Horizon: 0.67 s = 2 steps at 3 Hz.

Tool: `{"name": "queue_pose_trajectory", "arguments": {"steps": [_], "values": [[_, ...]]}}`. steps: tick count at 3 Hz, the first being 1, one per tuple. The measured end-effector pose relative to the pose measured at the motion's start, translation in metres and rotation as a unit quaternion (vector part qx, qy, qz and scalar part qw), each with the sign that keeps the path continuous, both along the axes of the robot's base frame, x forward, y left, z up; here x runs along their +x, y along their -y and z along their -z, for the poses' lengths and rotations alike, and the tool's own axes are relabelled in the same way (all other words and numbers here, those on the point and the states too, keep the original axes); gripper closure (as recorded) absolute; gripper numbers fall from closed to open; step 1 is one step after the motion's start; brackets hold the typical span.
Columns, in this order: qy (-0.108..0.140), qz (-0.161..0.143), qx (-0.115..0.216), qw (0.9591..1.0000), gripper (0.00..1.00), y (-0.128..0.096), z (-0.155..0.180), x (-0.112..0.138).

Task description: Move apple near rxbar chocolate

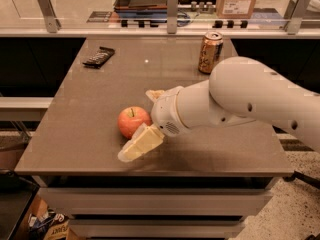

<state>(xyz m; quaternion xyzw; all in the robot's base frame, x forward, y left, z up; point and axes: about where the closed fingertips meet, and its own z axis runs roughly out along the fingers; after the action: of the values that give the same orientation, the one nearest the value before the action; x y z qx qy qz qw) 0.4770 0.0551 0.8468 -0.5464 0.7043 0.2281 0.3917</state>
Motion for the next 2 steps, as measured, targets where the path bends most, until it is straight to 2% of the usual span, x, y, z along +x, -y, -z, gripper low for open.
{"name": "queue_pose_trajectory", "arguments": {"steps": [1,2], "values": [[0.003,0.000,0.001,1.0000,0.18,-0.0021,-0.0022,-0.0001],[0.005,-0.001,0.000,1.0000,0.41,-0.0036,-0.0035,-0.0010]]}}
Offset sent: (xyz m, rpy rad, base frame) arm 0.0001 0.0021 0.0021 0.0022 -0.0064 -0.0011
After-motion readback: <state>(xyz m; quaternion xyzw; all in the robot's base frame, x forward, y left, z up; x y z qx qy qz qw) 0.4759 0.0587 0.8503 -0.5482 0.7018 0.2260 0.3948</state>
